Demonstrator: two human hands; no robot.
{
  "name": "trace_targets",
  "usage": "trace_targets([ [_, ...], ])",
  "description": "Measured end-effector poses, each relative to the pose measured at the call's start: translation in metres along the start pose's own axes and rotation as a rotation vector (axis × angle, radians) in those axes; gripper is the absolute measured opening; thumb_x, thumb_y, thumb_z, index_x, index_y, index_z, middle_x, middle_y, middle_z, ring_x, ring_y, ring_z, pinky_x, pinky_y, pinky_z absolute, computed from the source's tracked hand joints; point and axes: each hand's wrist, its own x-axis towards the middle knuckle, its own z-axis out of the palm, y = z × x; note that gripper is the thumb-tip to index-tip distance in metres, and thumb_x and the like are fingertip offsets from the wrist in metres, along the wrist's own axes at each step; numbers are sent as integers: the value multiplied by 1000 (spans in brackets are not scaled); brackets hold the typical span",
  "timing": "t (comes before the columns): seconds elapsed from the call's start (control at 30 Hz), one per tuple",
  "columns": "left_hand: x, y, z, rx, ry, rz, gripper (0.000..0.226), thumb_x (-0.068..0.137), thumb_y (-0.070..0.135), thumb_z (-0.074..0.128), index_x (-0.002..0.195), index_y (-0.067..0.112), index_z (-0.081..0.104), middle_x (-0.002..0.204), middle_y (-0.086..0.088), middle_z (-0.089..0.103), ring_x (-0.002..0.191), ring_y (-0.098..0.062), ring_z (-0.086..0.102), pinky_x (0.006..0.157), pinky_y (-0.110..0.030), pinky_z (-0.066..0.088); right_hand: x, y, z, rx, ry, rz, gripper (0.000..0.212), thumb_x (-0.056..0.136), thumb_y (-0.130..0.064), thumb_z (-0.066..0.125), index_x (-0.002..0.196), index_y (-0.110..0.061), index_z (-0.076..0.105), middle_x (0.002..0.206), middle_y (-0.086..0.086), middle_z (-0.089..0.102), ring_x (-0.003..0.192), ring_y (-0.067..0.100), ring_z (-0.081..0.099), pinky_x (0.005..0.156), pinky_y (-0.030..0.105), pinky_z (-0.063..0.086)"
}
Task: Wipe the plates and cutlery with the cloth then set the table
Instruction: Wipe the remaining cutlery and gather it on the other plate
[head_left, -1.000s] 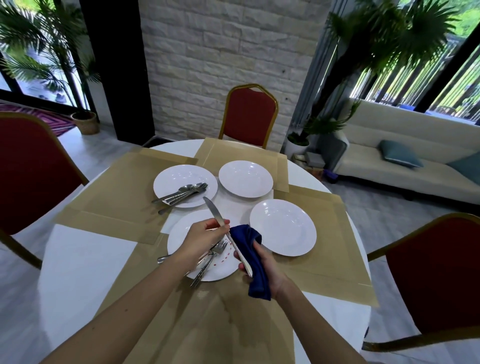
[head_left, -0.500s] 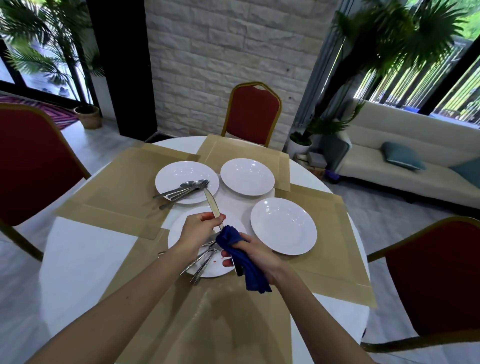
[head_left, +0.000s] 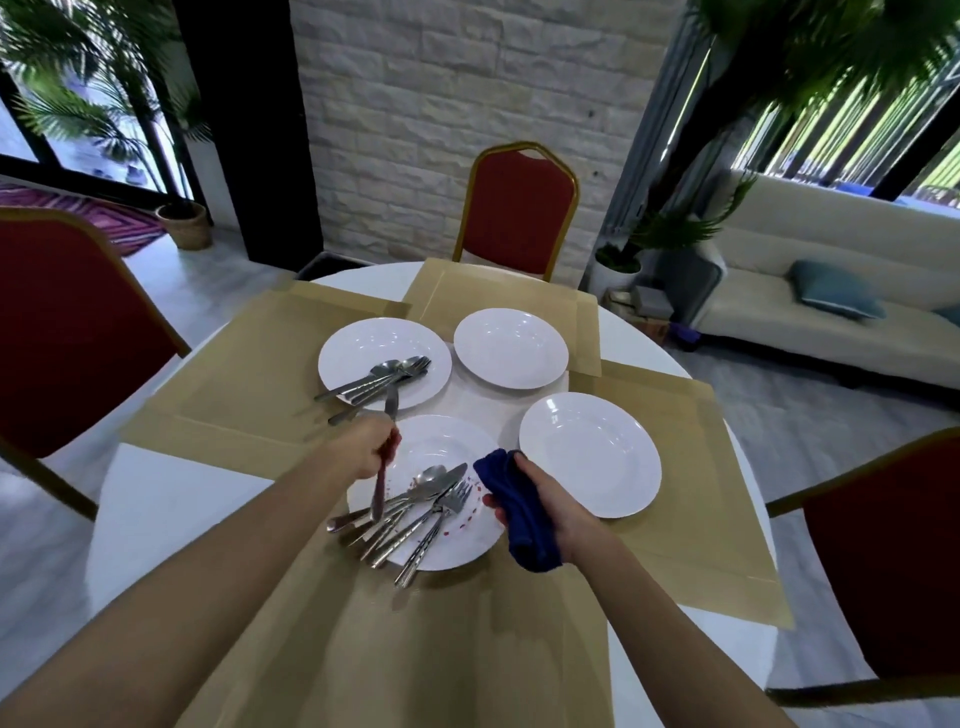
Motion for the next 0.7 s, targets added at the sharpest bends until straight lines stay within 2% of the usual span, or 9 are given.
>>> trace_targets([
  [0.07, 9, 12, -1, 178, 20, 142, 20, 96, -2, 40, 79, 3, 49, 69, -8, 52, 55, -12, 50, 35, -15, 40, 8, -6, 0, 14, -10, 11, 51, 83, -52, 66, 110, -8, 68, 87, 12, 70, 64, 19, 64, 59, 27, 53],
  [0.13, 21, 21, -4, 343, 15, 322, 17, 95, 1, 45, 81, 5, 54, 73, -8, 55, 57, -17, 56, 37, -19, 46, 16, -9, 3, -65, 0, -8, 46, 82, -38, 72, 116, -8, 64, 86, 8, 70, 68, 18, 63, 63, 27, 52],
  [0.2, 41, 29, -10, 622, 52, 514, 14, 94, 8, 50, 83, 7, 58, 72, -9, 62, 59, -24, 63, 45, -26, 49, 26, -10, 6, -146, 18, -39, 54, 76, -21, 78, 124, -6, 58, 79, 6, 68, 62, 17, 60, 59, 27, 50],
  [0.27, 63, 34, -15, 968, 169, 700, 15, 91, 18, 56, 87, 5, 62, 77, -16, 68, 71, -34, 67, 60, -37, 53, 35, -11, 6, -156, 35, -64, 56, 73, -15, 78, 125, -4, 58, 72, 5, 65, 51, 12, 58, 50, 24, 46],
  [0.33, 85, 35, -15, 1142, 244, 753, 18, 90, 17, 53, 100, 8, 65, 84, -19, 68, 79, -37, 65, 69, -43, 54, 43, -13, 7, -83, 36, -59, 48, 80, -12, 72, 124, -1, 58, 63, 2, 64, 41, 9, 56, 41, 18, 42],
  [0.4, 97, 33, -12, 1231, 261, 764, 27, 89, 7, 46, 109, 11, 64, 90, -20, 66, 81, -38, 63, 70, -42, 54, 48, -17, 8, 7, 12, -17, 33, 85, -10, 65, 116, 0, 59, 52, 0, 62, 35, 8, 54, 36, 17, 40],
  [0.47, 111, 28, -10, 1282, 268, 778, 31, 87, 1, 45, 111, 8, 64, 95, -22, 65, 86, -40, 62, 74, -43, 52, 55, -20, 7, 37, -3, 5, 20, 88, -11, 62, 106, -3, 61, 58, 2, 64, 34, 8, 54, 35, 16, 40],
  [0.6, 137, 17, -6, 1402, 307, 838, 28, 91, 1, 47, 116, 1, 60, 98, -24, 64, 88, -41, 62, 73, -44, 53, 77, -22, -3, 108, 50, 21, 12, 87, -16, 64, 93, -6, 68, 76, 3, 70, 50, 13, 60, 50, 21, 48],
  [0.7, 147, 13, -3, 1513, 302, 931, 36, 89, -3, 49, 120, 9, 64, 102, -22, 63, 89, -39, 61, 75, -44, 53, 89, -19, -8, 152, 98, 31, 45, 76, -22, 73, 117, -6, 64, 90, 3, 73, 75, 20, 56, 76, 31, 45],
])
